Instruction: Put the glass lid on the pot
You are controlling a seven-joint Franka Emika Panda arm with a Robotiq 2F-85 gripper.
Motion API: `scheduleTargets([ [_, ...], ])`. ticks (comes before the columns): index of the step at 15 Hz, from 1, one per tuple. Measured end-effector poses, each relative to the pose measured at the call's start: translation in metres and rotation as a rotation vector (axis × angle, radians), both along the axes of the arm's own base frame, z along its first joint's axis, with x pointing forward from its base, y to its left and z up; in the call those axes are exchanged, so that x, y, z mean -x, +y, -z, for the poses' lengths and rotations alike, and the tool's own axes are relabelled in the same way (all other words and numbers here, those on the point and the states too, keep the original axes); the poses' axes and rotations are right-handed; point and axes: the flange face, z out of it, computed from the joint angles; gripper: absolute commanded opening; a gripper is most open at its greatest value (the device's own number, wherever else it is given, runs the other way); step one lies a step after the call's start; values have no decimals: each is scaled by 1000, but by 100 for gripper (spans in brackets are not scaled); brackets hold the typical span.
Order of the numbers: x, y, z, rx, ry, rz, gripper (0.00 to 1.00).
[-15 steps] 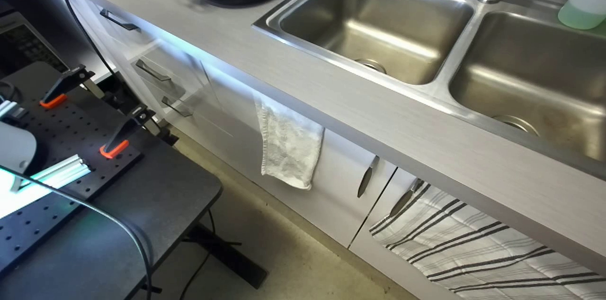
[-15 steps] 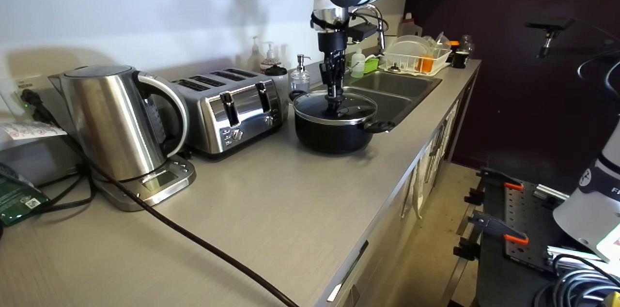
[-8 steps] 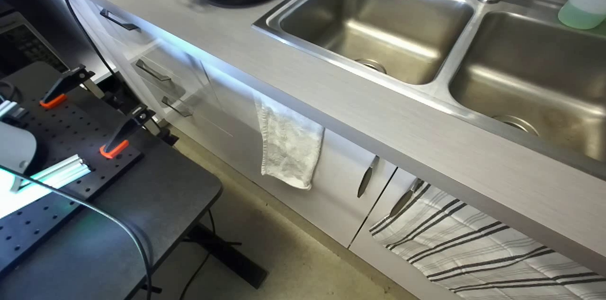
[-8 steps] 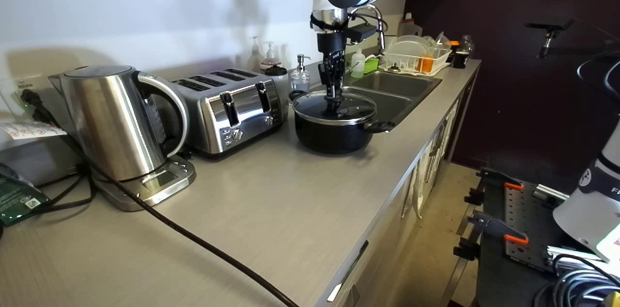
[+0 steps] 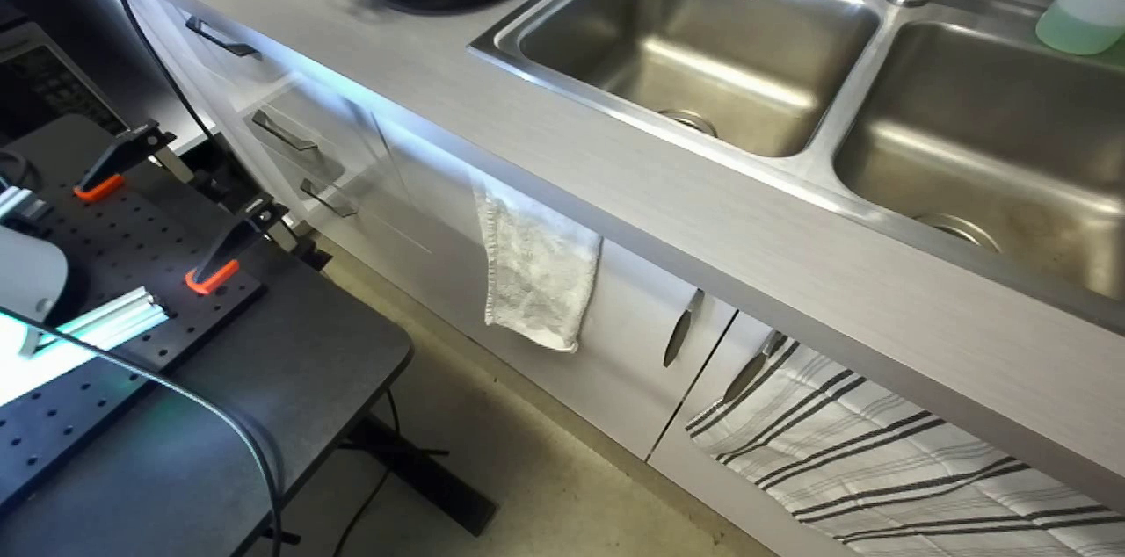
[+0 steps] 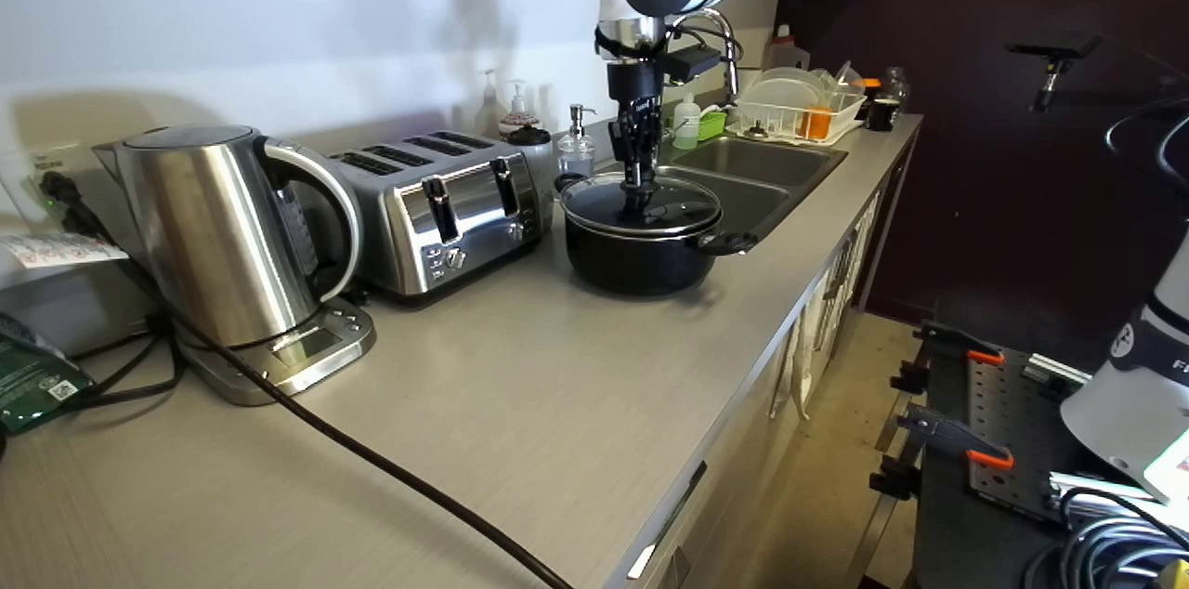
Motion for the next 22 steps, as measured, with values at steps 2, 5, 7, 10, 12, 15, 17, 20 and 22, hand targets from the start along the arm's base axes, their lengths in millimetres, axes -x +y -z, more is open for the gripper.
scheduleTargets([
  [2, 0, 0, 0, 0, 0, 0, 25],
  [5, 0, 1, 0, 2, 1, -3, 25],
  [7, 1, 2, 1, 5, 2, -7, 25],
  [10, 1, 5, 1, 7, 4, -13, 25],
  [12, 2, 7, 2, 6, 5, -16, 25],
  [15, 3, 10, 2, 5, 7, -21, 25],
  [17, 4, 11, 3, 5, 10, -24, 25],
  [20, 5, 13, 5, 4, 13, -27, 25],
  [22, 5, 13, 5, 4, 13, -27, 25],
])
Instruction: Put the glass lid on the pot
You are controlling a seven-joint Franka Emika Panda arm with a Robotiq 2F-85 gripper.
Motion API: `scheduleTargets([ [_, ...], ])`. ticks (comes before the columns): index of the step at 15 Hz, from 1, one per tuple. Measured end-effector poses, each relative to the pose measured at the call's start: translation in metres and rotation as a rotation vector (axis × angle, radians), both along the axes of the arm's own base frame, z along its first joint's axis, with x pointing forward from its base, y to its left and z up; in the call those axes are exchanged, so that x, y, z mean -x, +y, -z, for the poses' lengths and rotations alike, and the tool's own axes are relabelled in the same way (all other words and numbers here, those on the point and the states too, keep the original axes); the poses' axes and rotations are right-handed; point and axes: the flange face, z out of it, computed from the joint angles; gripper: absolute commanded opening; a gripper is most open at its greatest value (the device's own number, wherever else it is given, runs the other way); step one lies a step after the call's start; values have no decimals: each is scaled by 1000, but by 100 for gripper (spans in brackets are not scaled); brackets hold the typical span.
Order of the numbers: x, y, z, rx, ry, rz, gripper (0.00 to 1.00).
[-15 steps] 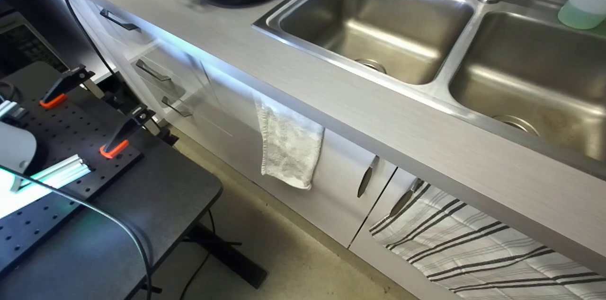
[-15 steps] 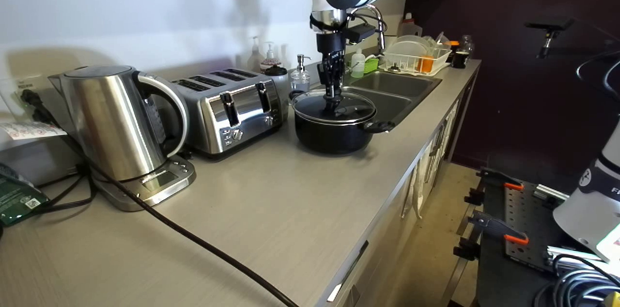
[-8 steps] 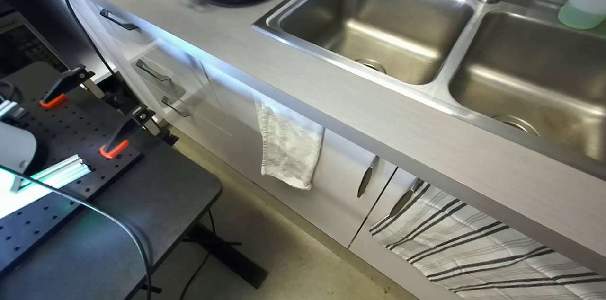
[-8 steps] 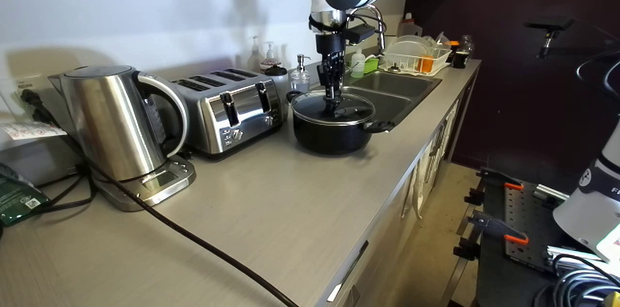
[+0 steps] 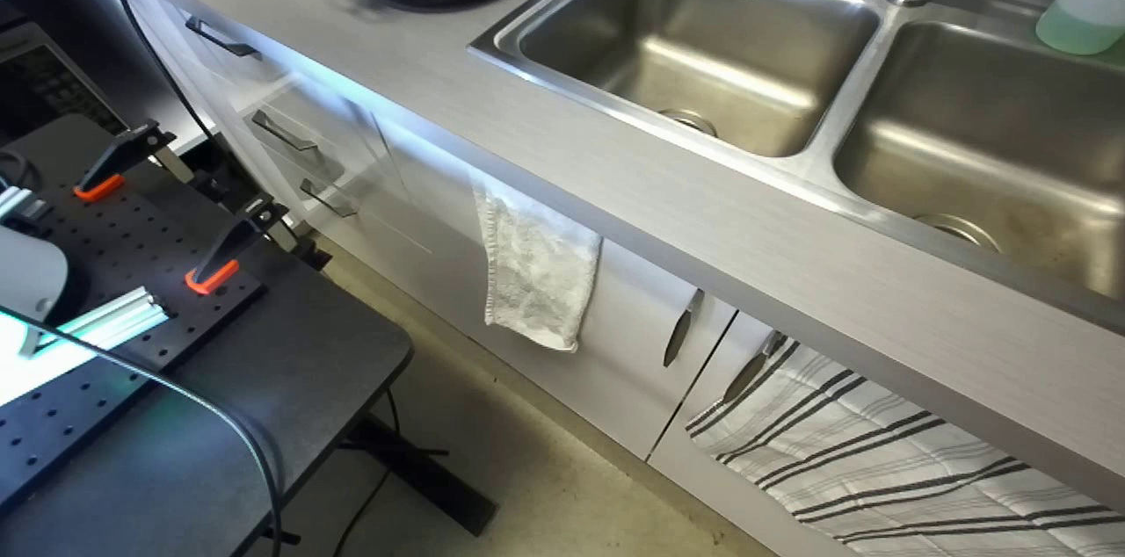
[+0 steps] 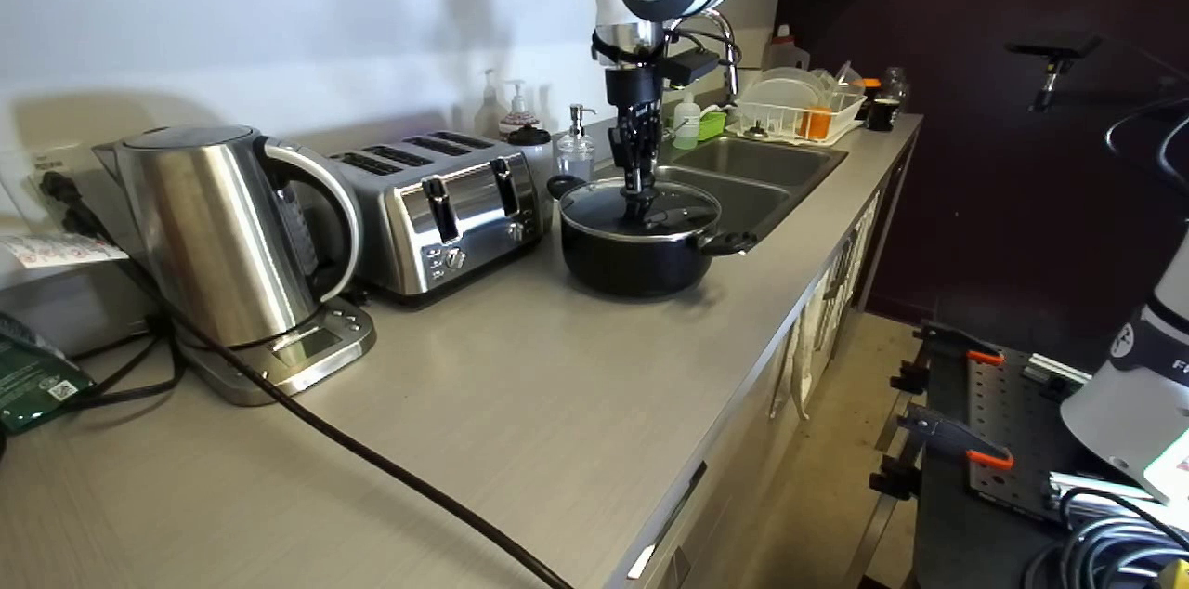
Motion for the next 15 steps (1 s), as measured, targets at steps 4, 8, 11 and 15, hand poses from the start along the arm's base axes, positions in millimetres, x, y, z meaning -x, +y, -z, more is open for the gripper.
scheduleTargets([
  [4, 0, 0, 0, 0, 0, 1, 25],
  [8, 0, -1, 1, 0, 2, 1, 67],
  [11, 1, -1, 1, 1, 8, 2, 97],
  [15, 3, 0, 3, 1, 21, 2, 100],
])
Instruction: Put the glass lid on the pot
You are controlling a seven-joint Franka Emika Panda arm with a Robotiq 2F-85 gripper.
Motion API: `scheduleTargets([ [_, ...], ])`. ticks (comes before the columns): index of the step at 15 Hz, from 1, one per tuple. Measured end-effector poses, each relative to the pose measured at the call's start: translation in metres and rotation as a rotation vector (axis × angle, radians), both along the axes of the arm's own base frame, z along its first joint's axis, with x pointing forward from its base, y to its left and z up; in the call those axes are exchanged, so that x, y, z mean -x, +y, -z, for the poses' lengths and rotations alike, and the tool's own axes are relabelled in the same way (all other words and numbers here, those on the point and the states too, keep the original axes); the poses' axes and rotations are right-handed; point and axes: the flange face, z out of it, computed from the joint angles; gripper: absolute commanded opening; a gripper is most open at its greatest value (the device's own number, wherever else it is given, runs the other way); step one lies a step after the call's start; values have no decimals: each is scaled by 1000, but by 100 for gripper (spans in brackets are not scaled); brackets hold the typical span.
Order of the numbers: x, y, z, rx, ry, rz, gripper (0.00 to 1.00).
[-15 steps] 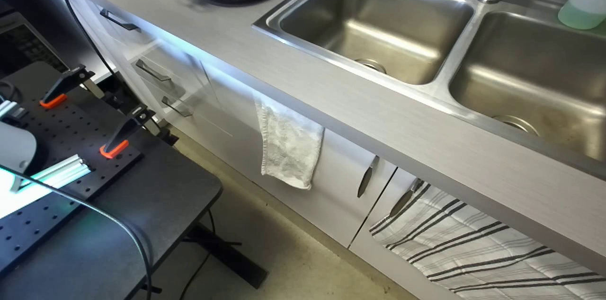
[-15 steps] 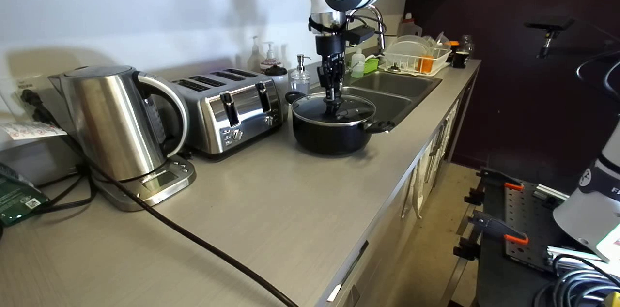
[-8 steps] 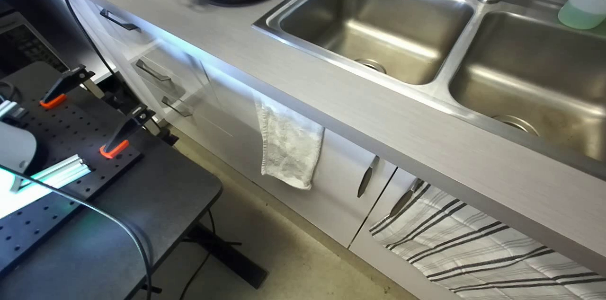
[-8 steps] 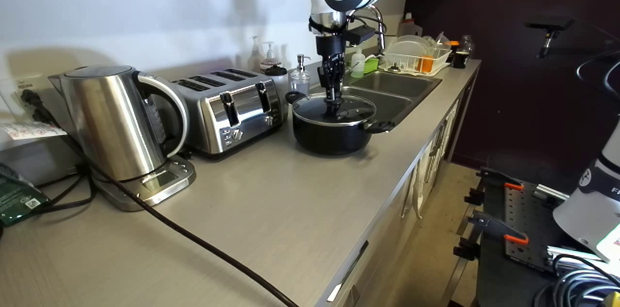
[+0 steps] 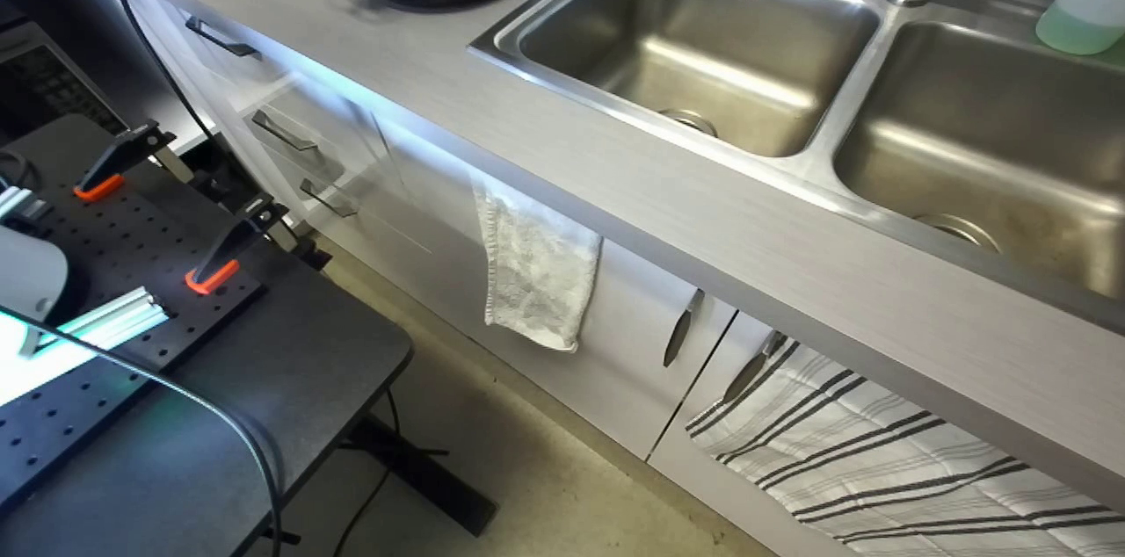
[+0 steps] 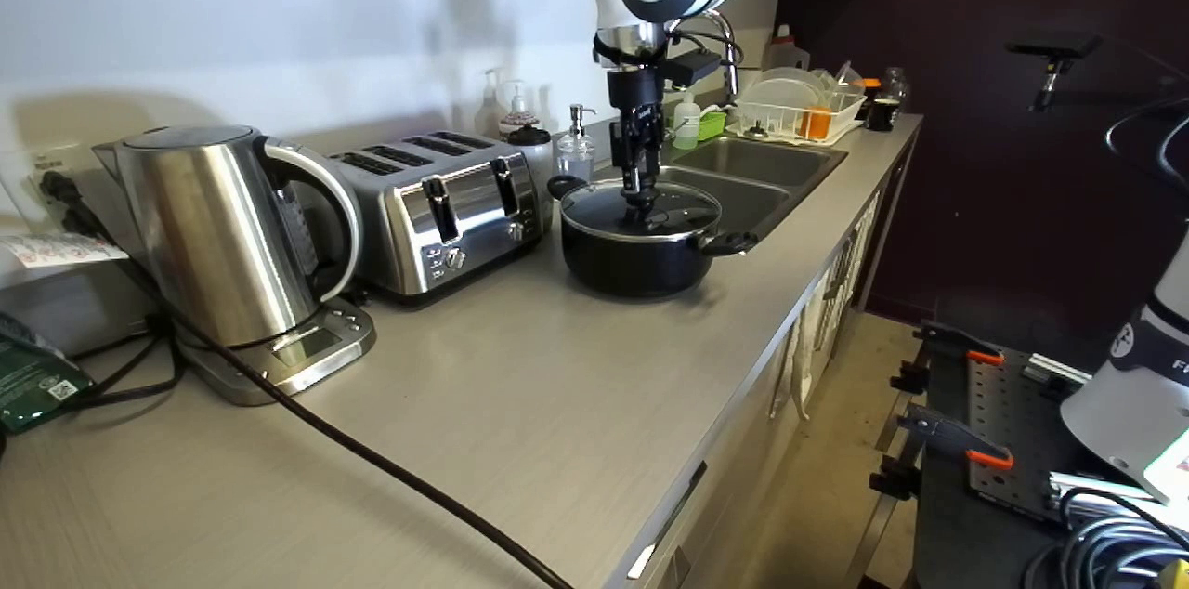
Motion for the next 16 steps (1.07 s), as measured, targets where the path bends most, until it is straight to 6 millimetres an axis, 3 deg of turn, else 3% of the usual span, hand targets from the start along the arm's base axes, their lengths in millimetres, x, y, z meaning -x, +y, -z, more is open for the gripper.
scheduleTargets([
  [7, 13, 17, -4, 1, 4, -46, 100],
  [16, 84, 48, -38, 62, -41, -188, 100],
])
